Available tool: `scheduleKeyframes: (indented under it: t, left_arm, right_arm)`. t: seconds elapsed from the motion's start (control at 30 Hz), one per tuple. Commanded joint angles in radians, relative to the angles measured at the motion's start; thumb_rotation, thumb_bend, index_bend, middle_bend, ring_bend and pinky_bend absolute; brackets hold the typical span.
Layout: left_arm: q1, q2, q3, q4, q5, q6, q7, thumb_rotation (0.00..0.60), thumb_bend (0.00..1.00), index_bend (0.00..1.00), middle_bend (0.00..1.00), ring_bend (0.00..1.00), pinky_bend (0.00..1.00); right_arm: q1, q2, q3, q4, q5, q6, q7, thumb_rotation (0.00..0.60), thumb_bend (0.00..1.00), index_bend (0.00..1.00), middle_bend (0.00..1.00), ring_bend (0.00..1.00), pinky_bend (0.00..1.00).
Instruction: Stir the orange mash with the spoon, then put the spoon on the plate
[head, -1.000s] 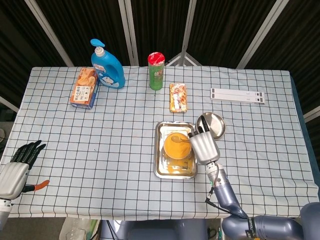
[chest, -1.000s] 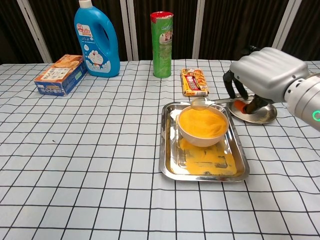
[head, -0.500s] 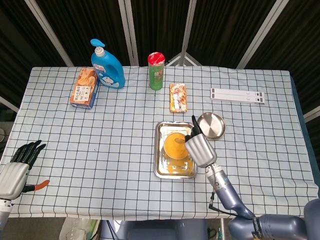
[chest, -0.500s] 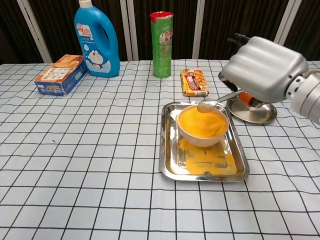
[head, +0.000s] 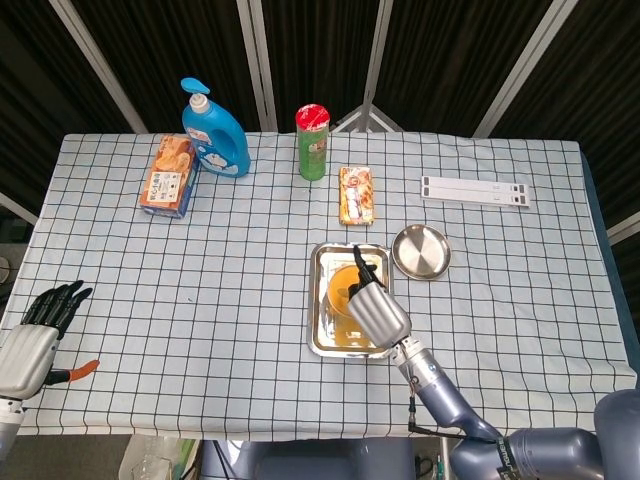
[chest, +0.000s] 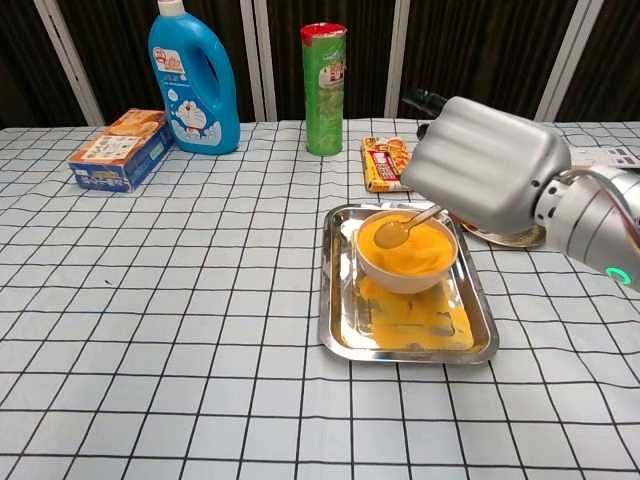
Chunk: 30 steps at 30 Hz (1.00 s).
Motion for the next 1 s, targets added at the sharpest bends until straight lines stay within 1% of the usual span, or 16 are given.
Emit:
scheduleKeyframes:
  t: [0.03,0.37,0.5,1.0]
  left_arm:
    - [-0.001,0.0,0.0,-0.001,-0.001,-0.004,0.0,0.6,0.0,0.0,0.0,0.0,0.0]
    - [-0.002,0.0,0.0,-0.004,-0.004,-0.006,0.004,0.6,0.0,0.0,0.0,0.0,0.0]
    - [-0.002,0.0,0.0,-0.005,-0.006,-0.008,0.007,0.6,0.0,0.0,0.0,0.0,0.0]
    - [-0.002,0.0,-0.001,-0.004,-0.006,-0.006,0.003,0.6,0.0,0.0,0.0,0.0,0.0]
  right_arm:
    - [0.002,0.012,-0.011,-0.013,-0.009,-0.011,-0.014,0.6,0.72,0.74,0.68,0.37,0.0]
    - [-0.01,0.021,-0.017,-0.007,0.011,-0.02,-0.025,0.6,0.72,0.74,0.68,0.37,0.0]
    - [-0.013,0.014,-0.019,0.012,0.009,-0.023,-0.024,0.6,0.72,0.75,0.68,0.37,0.0]
    - [-0.026,0.003,0.005,0.092,0.037,-0.008,-0.029,0.6,0.74,0.76,0.69,0.38,0.0]
